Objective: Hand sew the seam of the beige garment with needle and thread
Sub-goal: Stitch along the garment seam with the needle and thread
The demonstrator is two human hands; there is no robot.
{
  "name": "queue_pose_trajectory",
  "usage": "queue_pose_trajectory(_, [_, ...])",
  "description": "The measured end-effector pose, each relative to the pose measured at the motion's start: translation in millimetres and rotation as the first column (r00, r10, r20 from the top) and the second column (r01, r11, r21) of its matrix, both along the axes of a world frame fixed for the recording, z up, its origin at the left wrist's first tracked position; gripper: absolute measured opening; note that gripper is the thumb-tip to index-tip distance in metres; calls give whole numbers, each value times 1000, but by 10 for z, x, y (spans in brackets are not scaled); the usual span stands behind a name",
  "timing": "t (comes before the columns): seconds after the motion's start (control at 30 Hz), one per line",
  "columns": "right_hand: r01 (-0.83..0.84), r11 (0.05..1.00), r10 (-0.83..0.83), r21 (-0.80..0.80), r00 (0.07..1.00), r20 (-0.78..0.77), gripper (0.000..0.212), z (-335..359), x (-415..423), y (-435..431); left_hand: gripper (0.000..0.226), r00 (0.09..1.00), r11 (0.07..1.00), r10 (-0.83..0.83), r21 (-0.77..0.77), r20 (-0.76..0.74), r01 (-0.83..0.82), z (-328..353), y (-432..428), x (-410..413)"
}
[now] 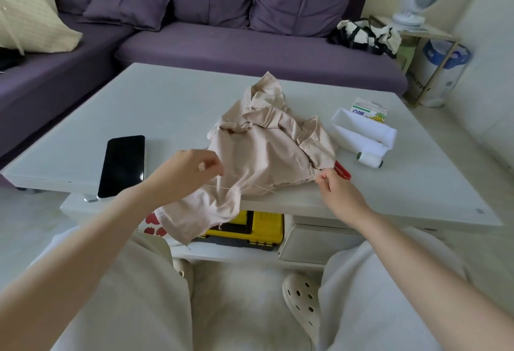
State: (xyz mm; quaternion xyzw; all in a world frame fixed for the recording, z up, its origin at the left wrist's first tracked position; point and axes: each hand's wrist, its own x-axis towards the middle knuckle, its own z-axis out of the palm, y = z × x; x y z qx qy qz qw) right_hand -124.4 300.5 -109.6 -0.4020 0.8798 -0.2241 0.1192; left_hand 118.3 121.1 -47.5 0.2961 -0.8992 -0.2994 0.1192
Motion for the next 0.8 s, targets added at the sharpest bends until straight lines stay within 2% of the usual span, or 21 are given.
queue_pose_trajectory(0.07, [11, 1000, -11, 1, 999, -39, 18, 5, -6, 33, 21, 982, 982, 15, -188, 189, 21, -72, -9, 66])
queue_pose_trajectory(0.13, [19, 1000, -20, -15, 998, -65, 21, 11, -9, 60, 26, 962, 970, 24, -239, 273, 43, -119, -21, 126])
queue_pose_trajectory(0.2, [6, 1000, -9, -30, 994, -109, 22, 14, 0, 83, 31, 955, 967, 26, -251, 296, 52, -151, -17, 145])
queue_pose_trajectory(0.33, [-90, 994, 74, -70, 977, -200, 20, 15, 34, 103, 29, 981, 976, 19, -218, 193, 24, -97, 60, 102])
queue_pose_trajectory(0.5, [-283, 955, 266, -92, 950, -162, 17, 68, 173, 18, 21, 999, 993, -40, -112, 26, 43, -20, 112, 28])
queue_pose_trajectory(0.67, [-405, 909, 394, -94, 912, -118, 33, 89, 353, -202, 16, 997, 993, -63, -99, -38, 59, -64, 116, -46])
queue_pose_trajectory(0.8, [-452, 891, 445, -34, 887, -125, 31, 81, 389, -390, 14, 994, 994, -90, -68, -58, 86, -114, 93, -71])
